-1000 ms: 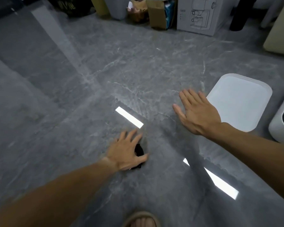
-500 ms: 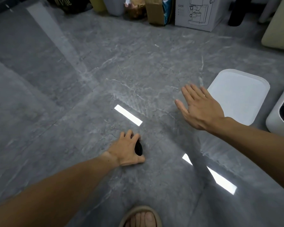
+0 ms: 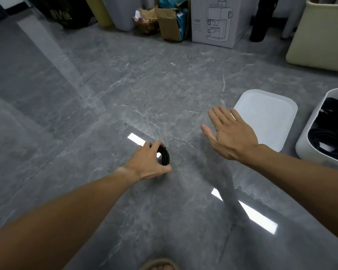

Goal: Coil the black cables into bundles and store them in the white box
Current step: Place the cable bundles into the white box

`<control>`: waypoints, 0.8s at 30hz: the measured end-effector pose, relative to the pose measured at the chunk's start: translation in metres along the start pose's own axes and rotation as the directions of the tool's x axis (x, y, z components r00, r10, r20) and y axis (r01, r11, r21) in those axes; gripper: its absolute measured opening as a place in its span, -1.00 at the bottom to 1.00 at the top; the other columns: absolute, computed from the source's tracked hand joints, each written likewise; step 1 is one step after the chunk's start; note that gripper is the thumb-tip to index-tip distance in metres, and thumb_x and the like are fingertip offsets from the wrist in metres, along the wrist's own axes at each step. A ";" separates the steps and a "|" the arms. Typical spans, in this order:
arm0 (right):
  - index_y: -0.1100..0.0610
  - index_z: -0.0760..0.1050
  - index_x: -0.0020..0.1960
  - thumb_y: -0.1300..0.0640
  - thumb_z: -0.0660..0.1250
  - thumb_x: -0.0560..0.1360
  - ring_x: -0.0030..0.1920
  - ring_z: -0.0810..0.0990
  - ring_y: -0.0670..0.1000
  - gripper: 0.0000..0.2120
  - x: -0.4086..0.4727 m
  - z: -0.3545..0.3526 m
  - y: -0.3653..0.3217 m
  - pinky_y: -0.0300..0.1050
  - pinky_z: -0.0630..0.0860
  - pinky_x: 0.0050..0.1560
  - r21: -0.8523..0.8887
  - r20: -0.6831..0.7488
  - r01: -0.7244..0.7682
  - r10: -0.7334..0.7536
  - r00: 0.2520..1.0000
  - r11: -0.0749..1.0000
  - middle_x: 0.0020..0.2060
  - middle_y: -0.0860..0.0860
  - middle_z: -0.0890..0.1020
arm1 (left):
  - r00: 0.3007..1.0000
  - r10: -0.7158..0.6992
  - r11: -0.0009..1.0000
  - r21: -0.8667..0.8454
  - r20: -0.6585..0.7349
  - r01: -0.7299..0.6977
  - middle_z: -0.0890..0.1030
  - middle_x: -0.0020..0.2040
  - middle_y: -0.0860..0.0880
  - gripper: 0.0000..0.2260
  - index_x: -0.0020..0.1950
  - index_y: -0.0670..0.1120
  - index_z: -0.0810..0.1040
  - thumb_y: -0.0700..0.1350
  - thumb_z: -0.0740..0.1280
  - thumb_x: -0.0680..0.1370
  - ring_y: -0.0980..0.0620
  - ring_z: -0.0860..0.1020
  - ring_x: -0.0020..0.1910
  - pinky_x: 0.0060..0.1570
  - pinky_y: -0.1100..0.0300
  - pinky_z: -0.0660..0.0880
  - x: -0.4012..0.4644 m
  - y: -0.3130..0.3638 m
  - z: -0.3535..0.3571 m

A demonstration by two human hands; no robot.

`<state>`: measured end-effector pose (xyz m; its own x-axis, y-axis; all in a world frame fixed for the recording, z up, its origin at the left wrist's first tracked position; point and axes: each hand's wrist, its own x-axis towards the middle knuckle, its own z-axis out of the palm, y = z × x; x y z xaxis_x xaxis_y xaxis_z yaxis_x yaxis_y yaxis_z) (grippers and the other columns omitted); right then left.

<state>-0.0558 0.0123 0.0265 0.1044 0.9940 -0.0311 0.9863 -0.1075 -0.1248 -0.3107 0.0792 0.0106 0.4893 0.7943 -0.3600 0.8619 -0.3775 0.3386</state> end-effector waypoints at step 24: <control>0.19 0.09 0.57 -0.18 -0.22 0.64 0.56 0.06 0.03 -0.35 -0.077 -0.048 0.149 -0.02 -0.12 0.57 -0.131 -0.134 -0.337 0.320 0.938 0.932 0.54 0.04 0.20 | 0.910 0.415 0.900 0.145 0.003 -0.411 0.47 0.31 0.01 -0.32 0.46 0.10 0.40 0.19 0.38 0.34 -0.02 0.45 0.32 0.29 0.14 0.37 0.094 0.229 -0.029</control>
<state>0.0895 -0.0797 0.0575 0.4311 0.9001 0.0634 0.9010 -0.4332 0.0238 -0.0706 0.0815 0.0796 0.8035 0.5645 -0.1891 0.5936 -0.7355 0.3264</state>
